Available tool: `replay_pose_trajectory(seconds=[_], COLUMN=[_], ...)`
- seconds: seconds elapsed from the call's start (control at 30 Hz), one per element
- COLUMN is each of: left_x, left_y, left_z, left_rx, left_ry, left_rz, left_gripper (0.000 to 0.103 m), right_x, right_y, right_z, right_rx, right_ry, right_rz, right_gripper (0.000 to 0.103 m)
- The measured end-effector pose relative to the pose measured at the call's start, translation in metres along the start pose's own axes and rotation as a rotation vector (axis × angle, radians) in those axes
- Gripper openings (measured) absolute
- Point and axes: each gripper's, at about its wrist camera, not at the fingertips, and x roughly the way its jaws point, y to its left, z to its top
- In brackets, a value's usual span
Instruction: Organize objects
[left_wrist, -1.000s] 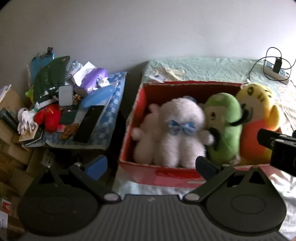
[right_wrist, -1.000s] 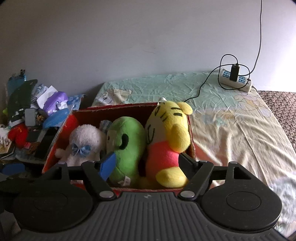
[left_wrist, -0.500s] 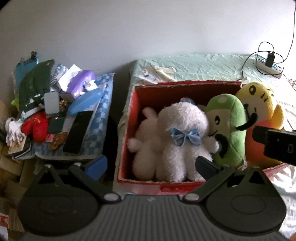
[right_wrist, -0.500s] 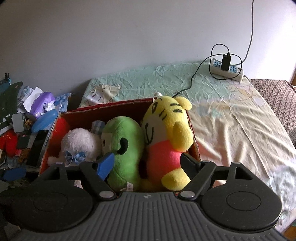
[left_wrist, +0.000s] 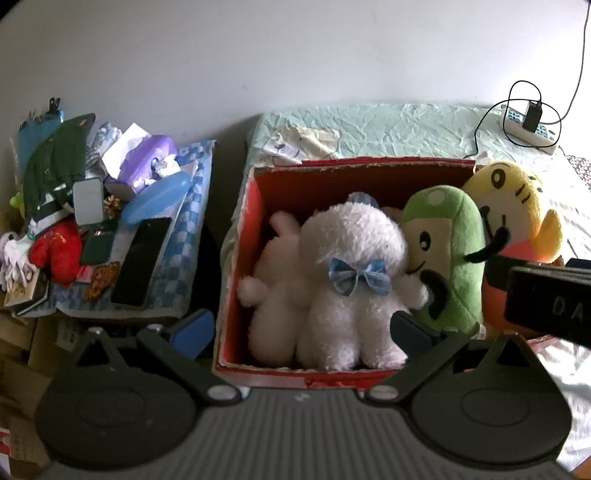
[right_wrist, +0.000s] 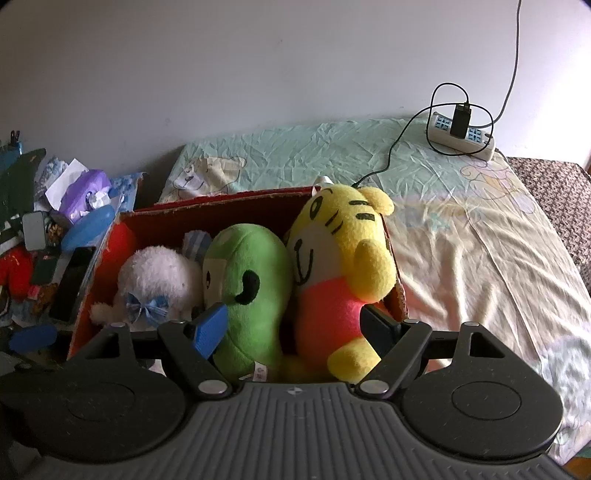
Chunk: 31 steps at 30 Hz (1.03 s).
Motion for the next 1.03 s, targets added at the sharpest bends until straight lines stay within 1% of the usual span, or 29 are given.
replay_pose_trajectory(seconds=[0.3, 0.53, 0.73, 0.87, 1.03], left_x=[0.002, 0.007, 0.011, 0.015, 0.012], left_y=[-0.001, -0.004, -0.008, -0.009, -0.015], left_z=[0.003, 0.004, 0.005, 0.004, 0.003], left_rx=[-0.007, 0.005, 0.012, 0.006, 0.034], left_ry=[-0.005, -0.004, 0.005, 0.021, -0.012], left_rz=[0.010, -0.016, -0.022, -0.042, -0.019], left_gripper=[0.102, 0.101, 0.100, 0.095, 0.093], right_x=[0.006, 0.012, 0.016, 0.018, 0.018], right_y=[-0.001, -0.001, -0.002, -0.003, -0.006], right_z=[0.004, 0.004, 0.003, 0.002, 0.002], right_rx=[-0.015, -0.018, -0.018, -0.015, -0.002], right_ry=[0.011, 0.030, 0.043, 0.050, 0.048], right_rz=[0.007, 0.022, 0.032, 0.034, 0.032], right_gripper=[0.081, 0.081, 0.081, 0.081, 0.081])
